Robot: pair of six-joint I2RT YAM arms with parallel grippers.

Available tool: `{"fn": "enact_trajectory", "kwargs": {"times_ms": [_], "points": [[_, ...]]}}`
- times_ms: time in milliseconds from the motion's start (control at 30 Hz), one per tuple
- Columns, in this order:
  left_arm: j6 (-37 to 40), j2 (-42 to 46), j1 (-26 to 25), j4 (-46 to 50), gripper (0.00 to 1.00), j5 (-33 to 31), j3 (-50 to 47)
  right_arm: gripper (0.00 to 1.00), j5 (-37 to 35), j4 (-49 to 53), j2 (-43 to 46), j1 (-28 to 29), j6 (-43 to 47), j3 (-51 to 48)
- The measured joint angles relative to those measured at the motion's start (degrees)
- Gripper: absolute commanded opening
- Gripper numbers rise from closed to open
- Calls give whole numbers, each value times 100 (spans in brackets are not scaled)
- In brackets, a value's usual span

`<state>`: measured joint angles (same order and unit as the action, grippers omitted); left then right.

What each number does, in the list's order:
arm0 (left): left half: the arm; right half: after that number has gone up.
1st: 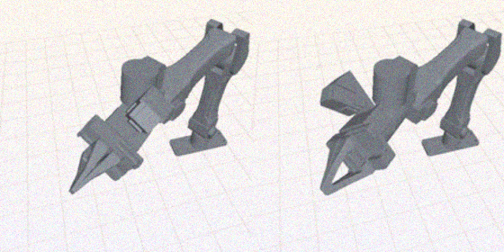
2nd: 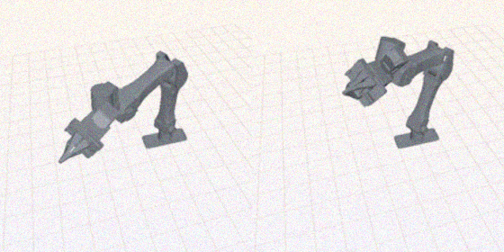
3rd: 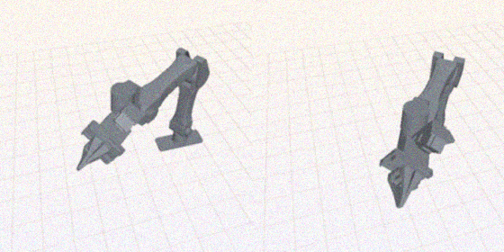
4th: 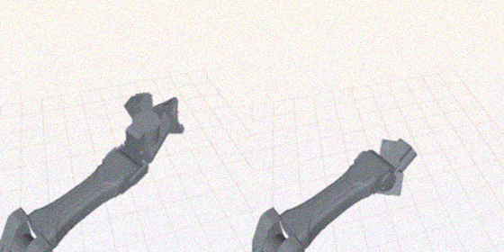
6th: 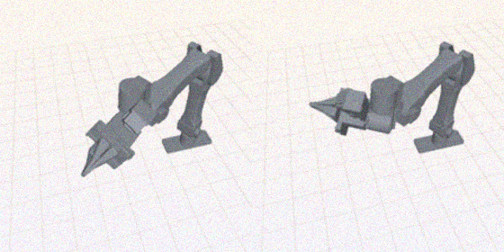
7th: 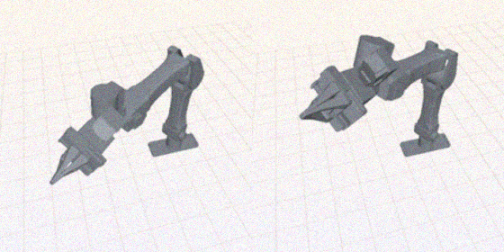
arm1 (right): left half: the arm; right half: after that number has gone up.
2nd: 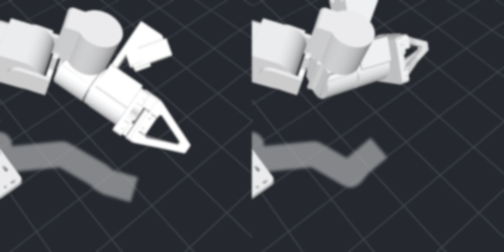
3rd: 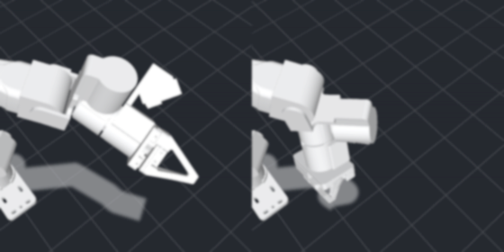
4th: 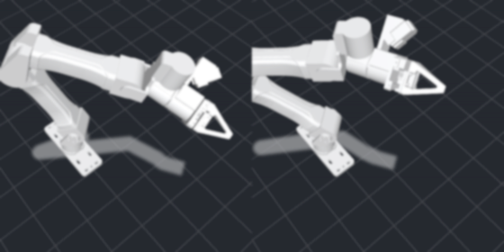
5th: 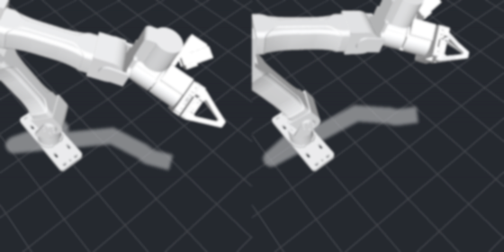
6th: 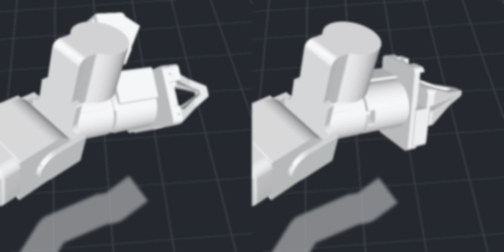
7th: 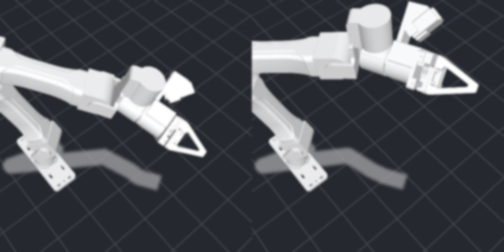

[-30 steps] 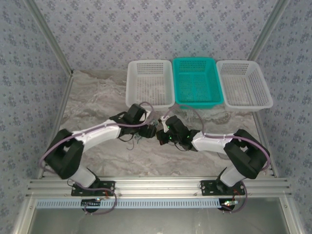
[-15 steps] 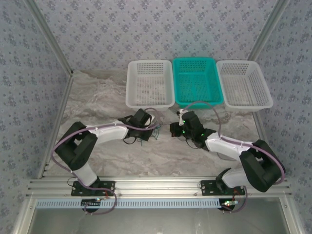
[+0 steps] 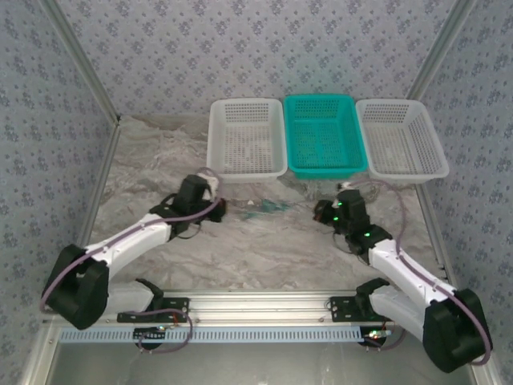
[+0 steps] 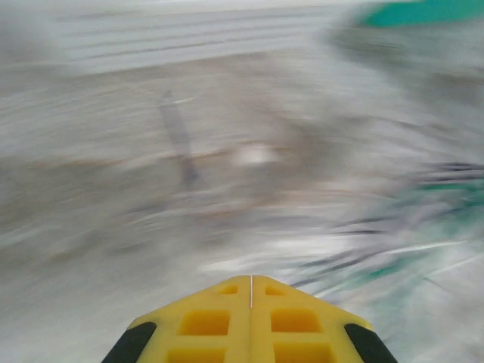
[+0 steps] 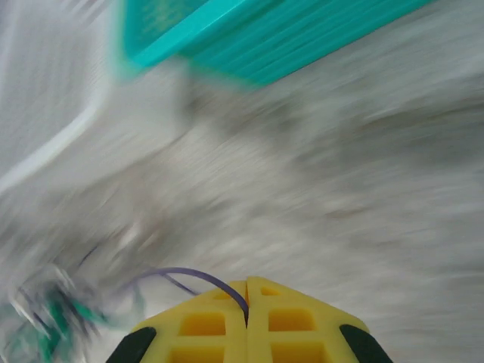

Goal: Untangle the cables

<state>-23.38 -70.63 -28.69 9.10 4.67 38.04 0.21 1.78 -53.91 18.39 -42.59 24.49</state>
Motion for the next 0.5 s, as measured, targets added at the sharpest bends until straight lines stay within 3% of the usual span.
{"fn": "enact_trajectory", "kwargs": {"times_ms": [100, 167, 300, 367, 433, 500], "points": [[-186, 256, 885, 645, 0, -535, -389, 0, -601, 490, 136, -791, -105, -125], [-267, 431, 1088, 968, 0, -570, -568, 0, -640, 662, 142, -988, -111, -192], [-275, 717, 1191, 1012, 3, -162, -662, 0, 94, 389, 61, -1034, 125, -284], [-260, 828, 1189, 776, 17, 240, -721, 0, 564, 181, -114, -826, 339, -238], [-197, 953, 1113, 525, 41, 660, -791, 0, 990, 94, -323, -466, 634, -81], [-175, 1082, 914, 367, 56, 868, -800, 0, 1274, 22, -448, -98, 859, 107]]}}
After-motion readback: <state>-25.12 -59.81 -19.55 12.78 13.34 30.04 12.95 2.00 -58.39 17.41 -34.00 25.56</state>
